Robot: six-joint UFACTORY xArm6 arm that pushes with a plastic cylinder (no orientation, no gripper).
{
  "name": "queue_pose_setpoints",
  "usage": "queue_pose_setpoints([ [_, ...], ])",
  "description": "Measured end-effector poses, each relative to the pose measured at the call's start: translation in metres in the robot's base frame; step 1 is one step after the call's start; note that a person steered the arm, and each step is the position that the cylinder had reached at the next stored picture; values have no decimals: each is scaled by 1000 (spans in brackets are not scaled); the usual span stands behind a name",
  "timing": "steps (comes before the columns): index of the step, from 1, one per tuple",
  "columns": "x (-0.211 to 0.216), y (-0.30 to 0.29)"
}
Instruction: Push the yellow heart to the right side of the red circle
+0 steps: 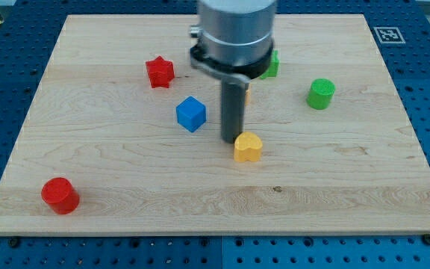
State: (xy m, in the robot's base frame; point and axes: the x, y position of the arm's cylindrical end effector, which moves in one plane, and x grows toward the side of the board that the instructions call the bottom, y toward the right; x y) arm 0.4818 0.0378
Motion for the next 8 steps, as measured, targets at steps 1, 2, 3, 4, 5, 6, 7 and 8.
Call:
queue_pose_setpoints([
  [1, -2, 52],
  [2, 1, 53],
  [3, 15, 33],
  [4, 30, 22],
  [5, 42, 16],
  [6, 42, 16],
  [7, 48, 16],
  [8, 64, 15],
])
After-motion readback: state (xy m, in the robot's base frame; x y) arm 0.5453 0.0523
